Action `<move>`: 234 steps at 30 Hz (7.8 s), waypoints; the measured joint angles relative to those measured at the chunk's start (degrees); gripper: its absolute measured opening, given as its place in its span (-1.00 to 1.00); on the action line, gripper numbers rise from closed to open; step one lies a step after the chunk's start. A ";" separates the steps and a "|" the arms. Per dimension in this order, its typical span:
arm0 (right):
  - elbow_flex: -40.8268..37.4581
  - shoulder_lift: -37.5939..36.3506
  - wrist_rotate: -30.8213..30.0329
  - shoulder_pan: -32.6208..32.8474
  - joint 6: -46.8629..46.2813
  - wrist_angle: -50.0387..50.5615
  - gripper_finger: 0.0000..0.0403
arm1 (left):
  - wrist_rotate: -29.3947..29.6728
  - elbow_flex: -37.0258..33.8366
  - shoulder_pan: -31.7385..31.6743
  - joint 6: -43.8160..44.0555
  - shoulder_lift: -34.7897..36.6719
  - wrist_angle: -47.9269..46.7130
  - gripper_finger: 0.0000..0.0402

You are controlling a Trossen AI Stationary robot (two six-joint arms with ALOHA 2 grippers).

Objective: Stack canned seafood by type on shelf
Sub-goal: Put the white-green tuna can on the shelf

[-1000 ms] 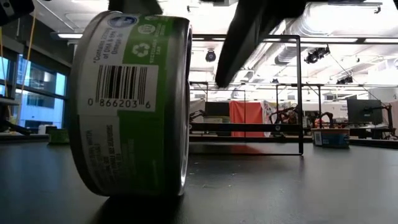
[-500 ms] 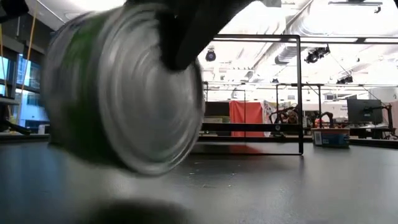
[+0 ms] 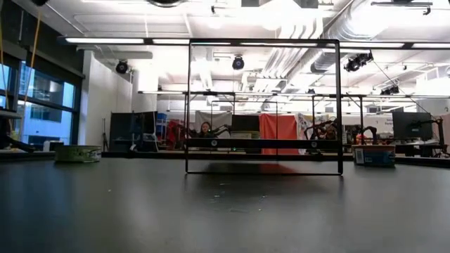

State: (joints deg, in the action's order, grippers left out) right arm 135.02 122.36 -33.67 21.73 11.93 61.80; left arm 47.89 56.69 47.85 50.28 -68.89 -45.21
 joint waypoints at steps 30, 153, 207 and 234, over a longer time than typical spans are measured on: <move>-69.91 -44.07 6.17 -25.88 -7.85 -17.82 -0.44 | -19.96 -1.80 -22.77 -23.50 -9.01 33.01 -1.00; -83.45 -39.00 35.39 -37.84 -12.04 -39.84 -1.00 | -54.77 11.47 -66.90 -44.54 -39.07 51.06 -1.00; -74.64 -33.23 34.24 -40.90 -0.01 -22.63 -1.00 | -56.76 11.29 -68.38 -56.30 -26.30 28.02 -1.00; -70.27 -29.68 38.33 -39.31 6.24 -27.58 -1.00 | -39.42 -24.13 -50.22 -22.89 22.46 36.62 -1.00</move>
State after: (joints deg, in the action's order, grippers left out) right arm 64.75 92.67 4.66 -17.59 18.17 34.22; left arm 8.47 32.56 -2.37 27.39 -46.43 -8.59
